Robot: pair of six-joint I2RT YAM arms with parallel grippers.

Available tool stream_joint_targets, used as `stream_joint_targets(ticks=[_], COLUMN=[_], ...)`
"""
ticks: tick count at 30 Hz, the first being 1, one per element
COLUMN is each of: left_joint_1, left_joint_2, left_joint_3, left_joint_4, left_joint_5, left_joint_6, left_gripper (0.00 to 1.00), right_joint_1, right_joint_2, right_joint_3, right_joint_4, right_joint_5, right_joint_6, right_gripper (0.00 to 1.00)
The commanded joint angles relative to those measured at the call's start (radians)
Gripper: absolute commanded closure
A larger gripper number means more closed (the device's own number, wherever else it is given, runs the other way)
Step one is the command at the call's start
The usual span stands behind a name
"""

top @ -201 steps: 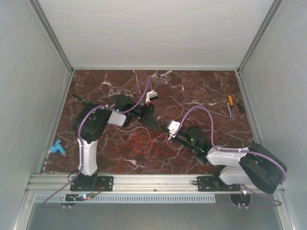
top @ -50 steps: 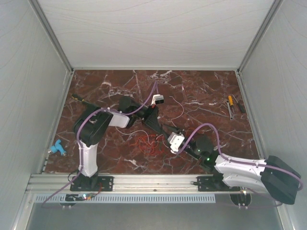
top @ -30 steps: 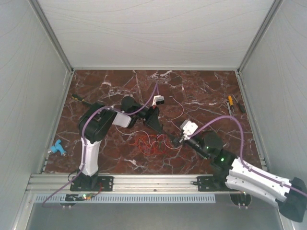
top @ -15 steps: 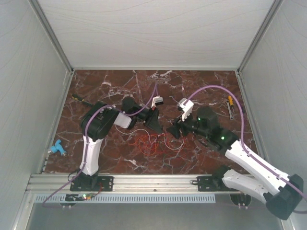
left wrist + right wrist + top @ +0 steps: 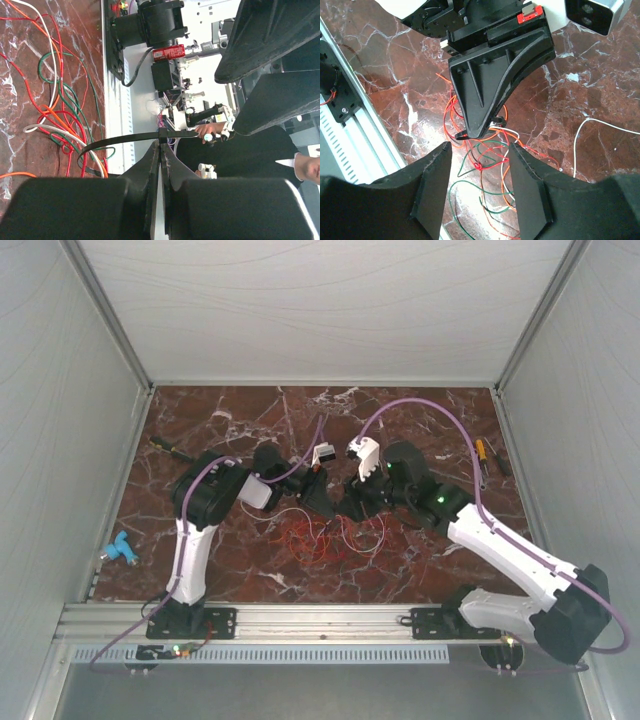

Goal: Zip-tie the wires
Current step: Tie the cable at the center of the board.

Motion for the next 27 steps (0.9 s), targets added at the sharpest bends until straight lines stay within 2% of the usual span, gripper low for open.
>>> stream_joint_targets(ticks=[1,6,10,27], left_joint_1=[0.008,0.011,0.016,0.019], left_joint_2=[0.019,0.019,0.028,0.033], left_joint_3=[0.024,0.025,0.032,0.042], left_joint_4=[0.260,0.260,0.260,0.260], left_joint_5=[0.004,0.001,0.000,0.006], left_joint_6=[0.016,0.008,-0.009,-0.029], left_gripper=[1.00,1.00,1.00,1.00], right_joint_1=[0.000,0.013,0.027,0.071], right_joint_2=[0.031,0.092,0.151,0.227], right_joint_3=[0.053,0.095,0.137,0.163], right_joint_4=[-0.029,-0.048,-0.066,-0.059], right_joint_5=[-0.005,0.068,0.104,0.139], right_joint_6=[-0.015,-0.029,-0.033,-0.032], right_gripper=[0.54,0.55,0.60,0.66])
